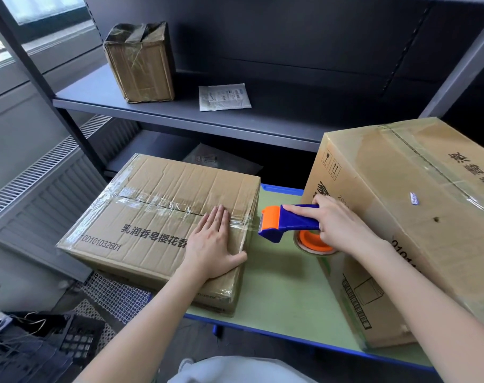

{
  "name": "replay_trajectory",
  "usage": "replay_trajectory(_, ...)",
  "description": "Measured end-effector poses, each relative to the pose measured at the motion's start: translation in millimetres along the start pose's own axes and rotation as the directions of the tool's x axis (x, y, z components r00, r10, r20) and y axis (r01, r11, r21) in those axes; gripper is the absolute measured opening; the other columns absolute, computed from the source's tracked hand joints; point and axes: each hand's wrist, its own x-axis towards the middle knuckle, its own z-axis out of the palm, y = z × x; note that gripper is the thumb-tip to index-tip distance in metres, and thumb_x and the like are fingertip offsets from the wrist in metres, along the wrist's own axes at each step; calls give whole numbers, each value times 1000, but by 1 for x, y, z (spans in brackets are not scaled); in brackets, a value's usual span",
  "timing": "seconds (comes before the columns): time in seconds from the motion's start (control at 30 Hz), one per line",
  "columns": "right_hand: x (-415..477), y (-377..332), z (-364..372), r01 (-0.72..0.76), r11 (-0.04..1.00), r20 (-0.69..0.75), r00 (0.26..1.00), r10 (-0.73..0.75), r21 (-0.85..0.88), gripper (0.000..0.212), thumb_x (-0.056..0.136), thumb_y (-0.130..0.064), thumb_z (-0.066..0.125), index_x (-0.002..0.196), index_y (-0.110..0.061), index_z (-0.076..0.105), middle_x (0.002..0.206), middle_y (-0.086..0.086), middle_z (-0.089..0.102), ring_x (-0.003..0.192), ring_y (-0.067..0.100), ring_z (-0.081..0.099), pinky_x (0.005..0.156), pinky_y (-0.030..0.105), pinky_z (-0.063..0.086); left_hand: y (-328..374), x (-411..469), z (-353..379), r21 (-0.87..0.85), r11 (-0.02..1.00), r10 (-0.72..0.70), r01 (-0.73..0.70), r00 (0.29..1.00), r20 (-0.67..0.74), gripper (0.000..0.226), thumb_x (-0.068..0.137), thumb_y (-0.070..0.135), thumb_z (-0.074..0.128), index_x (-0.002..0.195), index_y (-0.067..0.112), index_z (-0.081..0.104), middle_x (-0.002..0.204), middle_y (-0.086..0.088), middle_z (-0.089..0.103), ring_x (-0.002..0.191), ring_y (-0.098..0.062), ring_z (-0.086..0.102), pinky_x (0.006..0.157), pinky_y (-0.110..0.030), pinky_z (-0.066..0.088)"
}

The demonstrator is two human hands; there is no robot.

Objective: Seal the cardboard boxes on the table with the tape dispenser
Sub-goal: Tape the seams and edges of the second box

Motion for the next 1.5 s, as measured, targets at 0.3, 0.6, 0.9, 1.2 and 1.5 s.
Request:
replay_trajectory(0.3,0,-2,-3,-7,1000,40,999,7,0,71,94,-7,43,142,-51,16,94,-3,30,88,11,31,72,23,27,-2,-2,-4,28,1000,12,-12,1000,-1,111,59,70,6,150,8,-1,158,-6,-4,145,-13,-7,115,-26,-8)
replay_trajectory(0.6,-8,-3,-4,-16,1000,18,1000,16,-13,70,94,-7,40,142,-51,16,90,-2,28,85,12,29,72,23,24,-1,0,-2,28,1000,7,-8,1000,21,111,59,69,5,150,6,0,158,-9,-3,146,-16,-6,118,-29,-3)
replay_trajectory(0.9,-13,-4,-2,-40,999,10,999,41,-18,70,95,-9,42,144,-48,12,92,-2,29,86,11,28,74,22,25,-1,0,-2,21,1000,0,0,999,32,111,60,70,6,150,6,-1,158,-9,-5,145,-16,-7,119,-30,-1)
replay_trajectory(1.2,-12,-3,4,-41,999,-11,999,41,-21,70,95,-7,39,143,-49,13,88,-2,27,84,13,28,72,24,23,0,5,0,31,999,-21,20,999,37,113,58,69,4,150,5,-1,158,-10,-4,146,-17,-6,119,-32,1)
replay_trajectory(1.5,-12,10,-4,-68,996,-17,998,68,-52,70,92,-6,40,137,-57,23,90,0,33,87,17,32,75,27,29,-10,12,4,21,1000,9,-9,999,35,108,62,69,3,149,6,-4,157,-9,-10,145,-21,-12,118,-33,-7)
